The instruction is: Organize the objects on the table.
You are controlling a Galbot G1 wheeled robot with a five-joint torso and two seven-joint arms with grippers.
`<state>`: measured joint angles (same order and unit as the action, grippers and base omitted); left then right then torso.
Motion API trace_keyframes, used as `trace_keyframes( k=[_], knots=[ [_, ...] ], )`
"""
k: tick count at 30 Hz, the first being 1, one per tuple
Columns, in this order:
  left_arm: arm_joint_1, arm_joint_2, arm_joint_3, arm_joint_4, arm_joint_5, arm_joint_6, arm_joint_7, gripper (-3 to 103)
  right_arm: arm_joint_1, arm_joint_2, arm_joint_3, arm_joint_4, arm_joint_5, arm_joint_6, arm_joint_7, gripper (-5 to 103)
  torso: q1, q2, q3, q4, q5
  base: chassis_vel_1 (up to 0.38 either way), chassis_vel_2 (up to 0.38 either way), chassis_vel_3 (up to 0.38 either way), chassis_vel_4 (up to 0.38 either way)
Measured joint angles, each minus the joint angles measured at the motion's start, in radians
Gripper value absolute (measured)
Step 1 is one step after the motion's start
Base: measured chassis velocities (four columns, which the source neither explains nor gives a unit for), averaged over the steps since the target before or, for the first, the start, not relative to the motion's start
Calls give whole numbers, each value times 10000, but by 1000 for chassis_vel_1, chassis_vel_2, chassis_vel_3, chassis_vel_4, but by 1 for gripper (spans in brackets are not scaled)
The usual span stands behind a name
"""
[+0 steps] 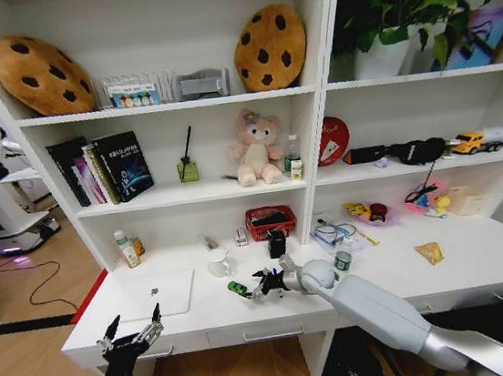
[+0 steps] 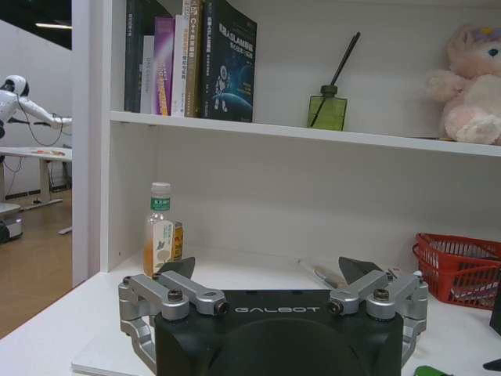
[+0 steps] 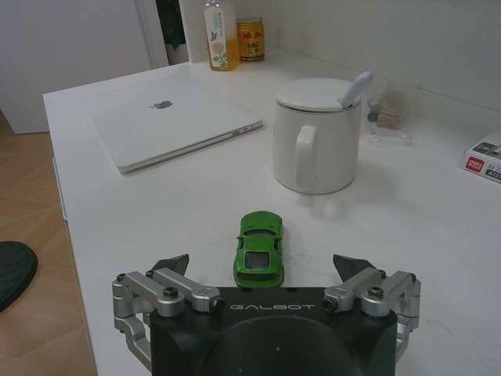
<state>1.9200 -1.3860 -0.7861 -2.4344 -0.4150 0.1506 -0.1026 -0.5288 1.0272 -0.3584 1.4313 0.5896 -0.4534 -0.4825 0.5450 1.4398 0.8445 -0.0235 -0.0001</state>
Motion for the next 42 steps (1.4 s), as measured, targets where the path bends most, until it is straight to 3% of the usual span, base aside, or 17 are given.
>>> trace_keyframes(
  k=[7,17,24,26,30,31,37,38,42],
  knots=[
    [0,0,0,0,0,0,0,100,251,517,-318,-408,-131,30,12,100,0,0,0,1,-1,0,0,0,0],
    [-1,0,0,0,0,0,0,100,445,961,-739,-797,-149,31,665,103,-1,1,0,0,0,0,0,0,0],
    [0,0,0,0,0,0,0,100,481,1080,-723,-1022,-130,32,771,86,-1,1,0,1,0,0,0,0,0],
    [-1,0,0,0,0,0,1,100,451,1008,-601,-1126,-98,47,727,70,0,1,0,1,3,0,0,0,0],
    [-1,0,0,0,0,0,1,100,430,845,-528,-1129,-88,52,616,64,-1,1,-1,-1,1,0,0,0,0],
    [0,0,0,0,0,0,1,100,416,771,-498,-1120,-81,57,540,54,-1,1,-1,-1,1,0,0,0,0],
    [-1,0,0,0,0,1,1,100,376,807,-470,-1144,-79,93,398,47,-1,2,-1,-1,1,0,0,0,0],
    [-1,1,0,0,0,0,1,100,372,848,-495,-1134,-79,95,393,37,-1,1,-1,-1,1,0,0,0,0],
    [0,0,0,0,0,0,1,100,371,924,-531,-1122,-76,95,393,35,-1,1,-1,-1,0,0,0,0,0]
  ],
)
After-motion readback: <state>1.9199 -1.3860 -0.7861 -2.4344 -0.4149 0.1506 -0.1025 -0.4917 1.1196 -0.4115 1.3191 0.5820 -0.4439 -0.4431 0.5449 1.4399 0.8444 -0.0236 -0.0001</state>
